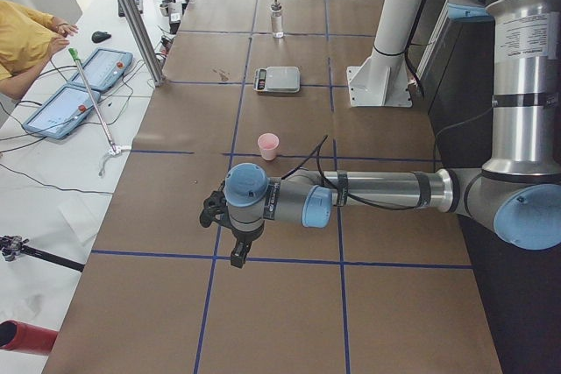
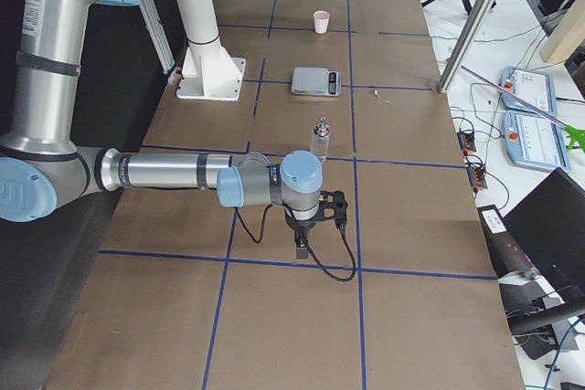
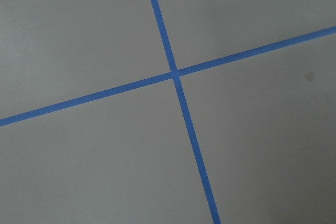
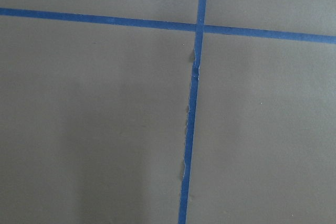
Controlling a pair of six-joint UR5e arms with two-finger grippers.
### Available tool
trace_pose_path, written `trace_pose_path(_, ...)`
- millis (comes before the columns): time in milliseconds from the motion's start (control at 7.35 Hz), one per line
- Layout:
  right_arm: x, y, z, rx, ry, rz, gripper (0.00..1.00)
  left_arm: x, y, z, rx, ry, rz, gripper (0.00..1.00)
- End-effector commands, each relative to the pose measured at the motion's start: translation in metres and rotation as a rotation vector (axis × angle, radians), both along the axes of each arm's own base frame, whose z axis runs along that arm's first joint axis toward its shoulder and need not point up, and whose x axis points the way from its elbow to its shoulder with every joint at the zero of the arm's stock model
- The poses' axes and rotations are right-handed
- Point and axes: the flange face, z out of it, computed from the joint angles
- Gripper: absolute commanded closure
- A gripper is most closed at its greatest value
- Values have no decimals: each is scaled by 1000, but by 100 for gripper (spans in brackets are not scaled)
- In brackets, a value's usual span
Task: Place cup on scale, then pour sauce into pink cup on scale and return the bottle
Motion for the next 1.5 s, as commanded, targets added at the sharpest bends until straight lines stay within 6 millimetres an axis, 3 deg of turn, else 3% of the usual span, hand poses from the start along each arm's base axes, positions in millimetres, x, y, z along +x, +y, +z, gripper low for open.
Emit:
trace_pose_path(0, 0, 0, -2, 5, 0, -2, 0, -1, 0, -4, 26, 0, 2, 0)
trace_pose_path(272, -6, -1, -2, 14, -2, -25, 0, 0, 4, -1, 77, 0, 3, 0)
trace_pose_path(544, -15, -9, -13, 52, -12, -35, 0, 2, -3, -17, 148, 35, 4, 0)
trace_pose_path(816, -16, -23, -42, 286, -24, -31, 0, 1, -48, -77, 422, 27, 3, 0)
trace_pose_path(1224, -17, -25, -46, 330, -65, -26, 0, 2, -51, -86, 491, 51, -32, 0)
trace_pose_path(1360, -19, -25, -47, 318, -91, -27, 0, 3, -48, -79, 502, 62, -46, 0)
